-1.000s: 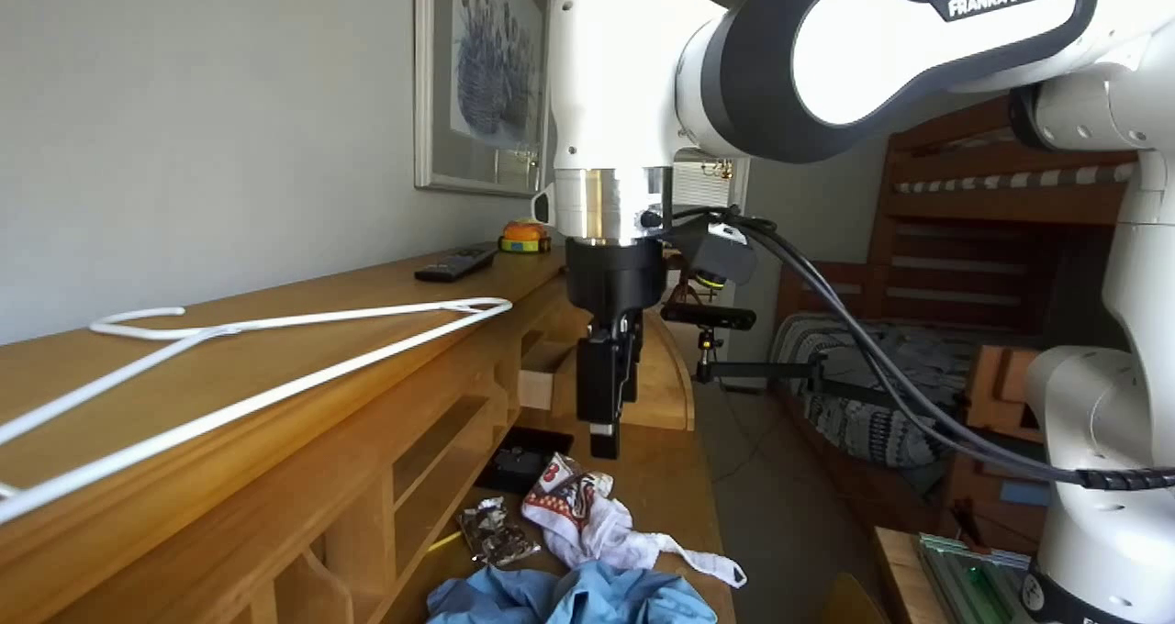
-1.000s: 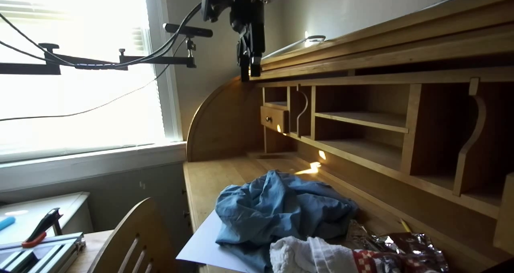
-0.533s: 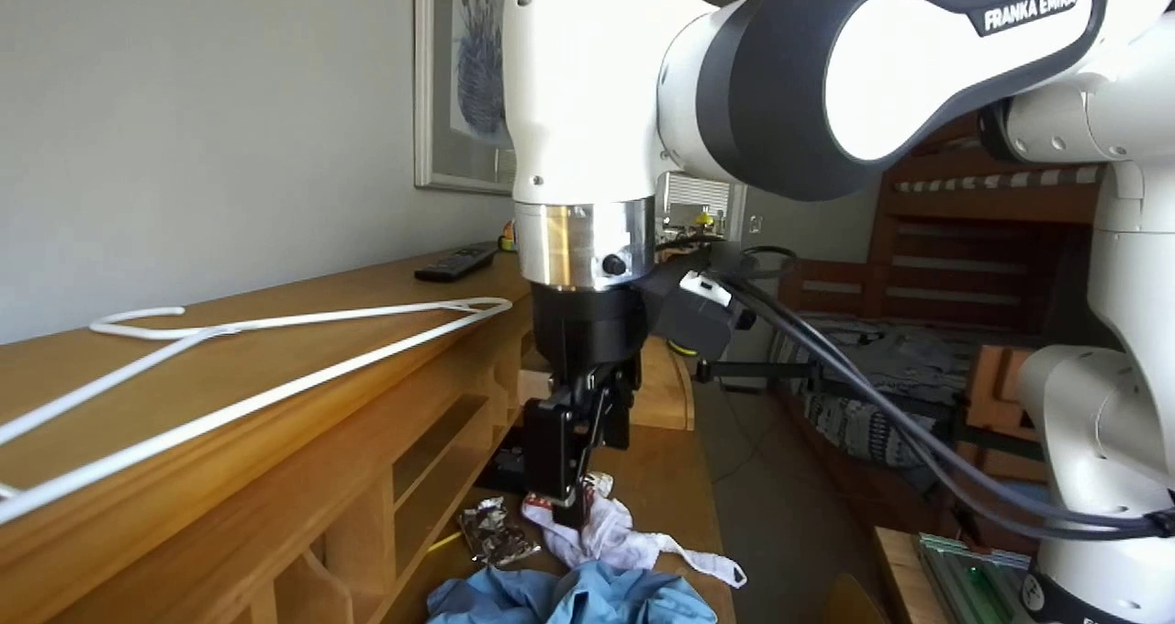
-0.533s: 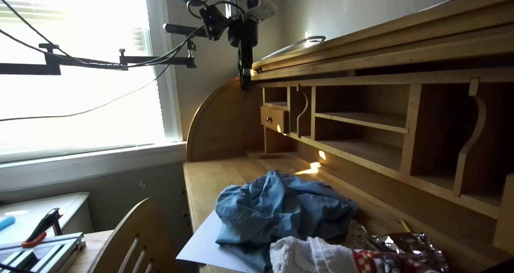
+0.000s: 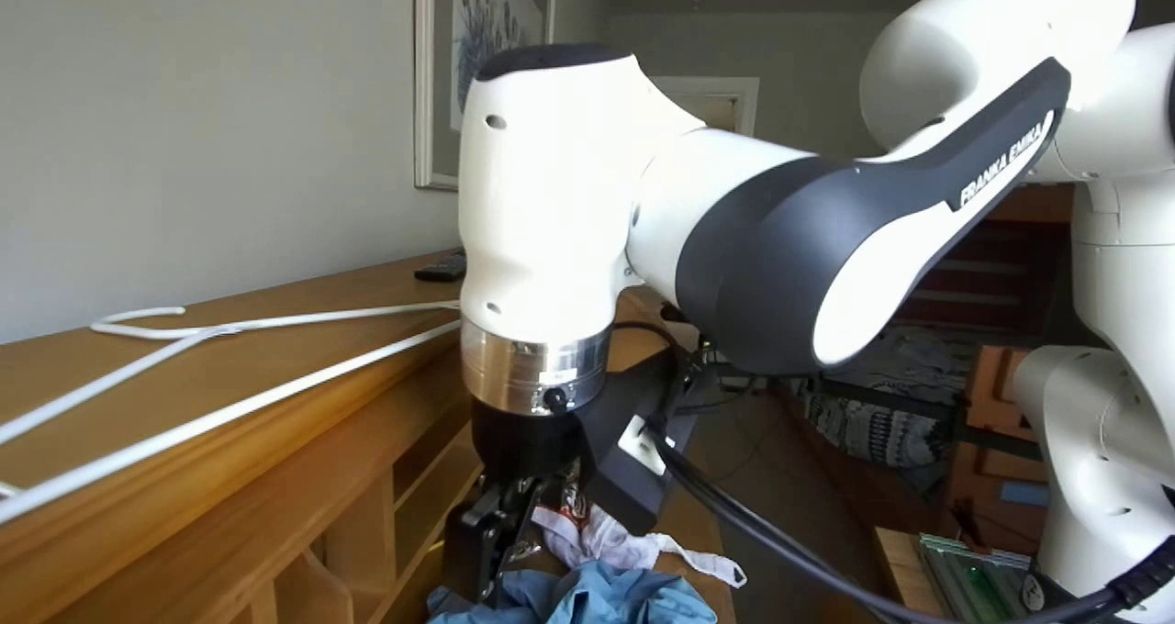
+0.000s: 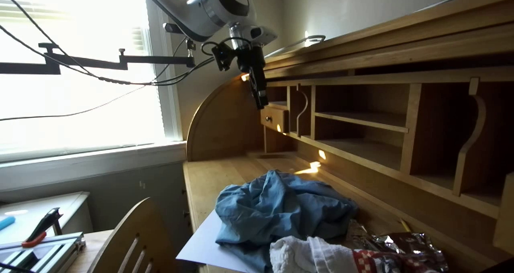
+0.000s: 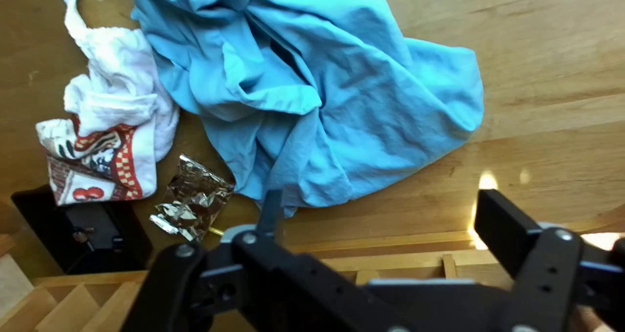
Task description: Fold the blue cloth
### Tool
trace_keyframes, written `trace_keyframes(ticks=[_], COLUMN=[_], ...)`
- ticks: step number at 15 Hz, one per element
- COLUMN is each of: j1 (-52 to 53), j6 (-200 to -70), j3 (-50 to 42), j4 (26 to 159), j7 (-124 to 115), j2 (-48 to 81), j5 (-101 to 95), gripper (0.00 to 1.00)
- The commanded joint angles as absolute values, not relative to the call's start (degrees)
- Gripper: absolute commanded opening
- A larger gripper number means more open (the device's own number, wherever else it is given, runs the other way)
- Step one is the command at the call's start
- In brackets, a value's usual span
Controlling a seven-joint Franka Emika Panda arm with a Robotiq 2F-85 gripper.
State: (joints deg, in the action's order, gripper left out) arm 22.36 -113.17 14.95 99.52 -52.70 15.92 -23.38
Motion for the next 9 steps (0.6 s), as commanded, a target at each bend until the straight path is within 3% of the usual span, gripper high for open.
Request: trace_keyframes(ticks=[1,9], j1=[24.78,27.50], j6=[-117.24,-118.11], j3=[13.74,12.44], j4=[98.04,98.93], j7=[-53.69,-52.23], j2=[18.25,22.21], j5=[-26.45,-28.22], gripper=[1.00,1.00])
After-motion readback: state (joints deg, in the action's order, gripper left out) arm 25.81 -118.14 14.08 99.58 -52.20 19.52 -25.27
